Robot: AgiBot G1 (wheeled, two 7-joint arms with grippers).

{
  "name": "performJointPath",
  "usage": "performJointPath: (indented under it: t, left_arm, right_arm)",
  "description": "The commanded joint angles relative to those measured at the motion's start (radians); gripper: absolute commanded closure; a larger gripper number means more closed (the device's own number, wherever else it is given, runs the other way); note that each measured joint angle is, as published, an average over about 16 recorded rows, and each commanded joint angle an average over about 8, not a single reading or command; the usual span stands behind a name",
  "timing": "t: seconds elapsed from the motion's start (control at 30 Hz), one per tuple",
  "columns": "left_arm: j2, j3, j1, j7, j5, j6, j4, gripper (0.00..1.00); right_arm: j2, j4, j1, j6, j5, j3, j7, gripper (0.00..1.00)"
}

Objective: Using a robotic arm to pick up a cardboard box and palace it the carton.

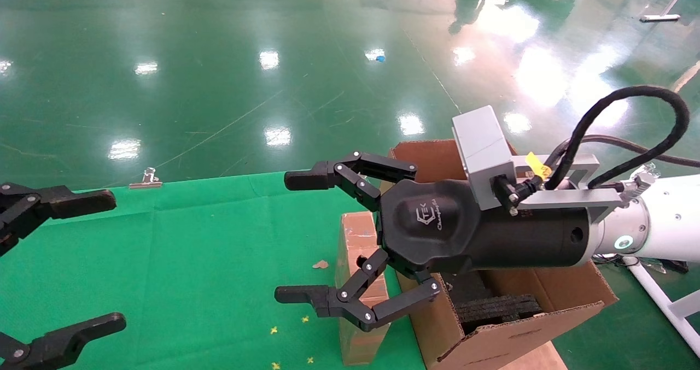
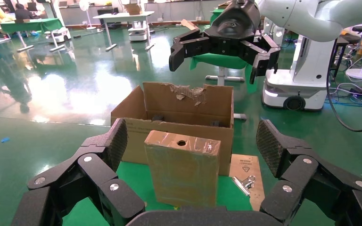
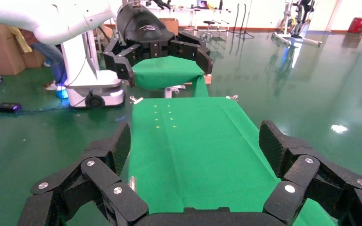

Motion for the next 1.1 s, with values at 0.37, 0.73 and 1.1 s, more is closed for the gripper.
performJointPath:
  t: [0.37, 0.73, 1.1]
  left_arm:
    - [0.0, 0.0, 0.0, 0.0, 0.0, 0.0, 0.0, 0.0]
    - [0.0, 0.0, 0.0, 0.0, 0.0, 0.0, 0.001, 0.0]
    - [0.0, 0.001, -0.001, 0.001, -0.001, 0.0, 0.001, 0.0]
  right_arm:
    - [0.0, 0.0, 0.0, 0.0, 0.0, 0.0, 0.0, 0.0]
    - [-0.004, 0.034, 0.05, 0.003, -0.133, -0.064, 0.044, 0.0]
    - [-0.188, 0.068, 0.364, -0.066, -0.646, -0.378, 0.219, 0.0]
